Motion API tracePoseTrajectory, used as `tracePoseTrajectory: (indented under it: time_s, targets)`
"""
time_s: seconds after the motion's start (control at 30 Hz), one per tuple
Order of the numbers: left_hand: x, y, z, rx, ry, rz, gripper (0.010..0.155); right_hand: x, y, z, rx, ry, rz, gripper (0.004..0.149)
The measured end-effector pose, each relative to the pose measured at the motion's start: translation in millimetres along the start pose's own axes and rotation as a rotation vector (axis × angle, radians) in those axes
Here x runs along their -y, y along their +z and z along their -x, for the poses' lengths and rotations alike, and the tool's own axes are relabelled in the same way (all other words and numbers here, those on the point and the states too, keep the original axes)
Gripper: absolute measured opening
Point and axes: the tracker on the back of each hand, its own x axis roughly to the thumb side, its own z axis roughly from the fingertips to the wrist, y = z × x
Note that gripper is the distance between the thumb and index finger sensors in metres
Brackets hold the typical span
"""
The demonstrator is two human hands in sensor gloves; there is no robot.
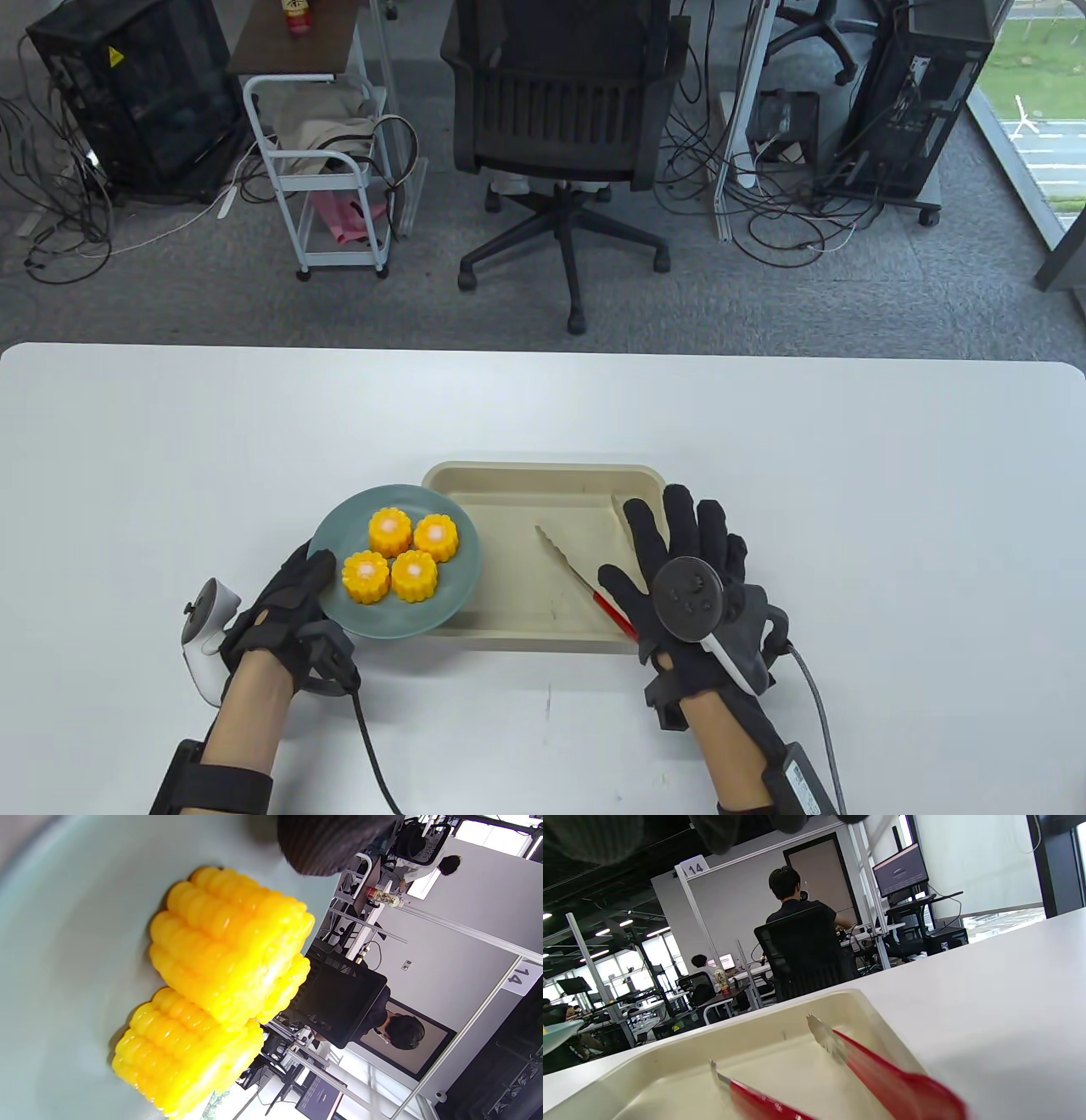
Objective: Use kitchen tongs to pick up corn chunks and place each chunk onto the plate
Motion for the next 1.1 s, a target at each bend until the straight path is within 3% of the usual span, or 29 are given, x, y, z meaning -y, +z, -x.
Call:
tracePoseTrajectory:
  time_s: [0.4, 0.87, 1.1]
  targets:
    - [-16.9, 2.1, -12.4, 0.018, 0.065, -0.018, 0.055, -6.3, -4.1, 11.6, -0.044, -0.019, -0.091, 0.074]
    - [-83.7, -0.8, -22.3, 0.020, 0.204, -0.197, 0.054, -9.7, -3.6, 10.3, -0.062, -0.002, -0.139, 0.076]
    - [-97.9, -8.4, -14.5, -0.046, 0.186, -0.231, 0.056, -11.2, -3.3, 9.1, -0.063, 0.013, -0.146, 0.076]
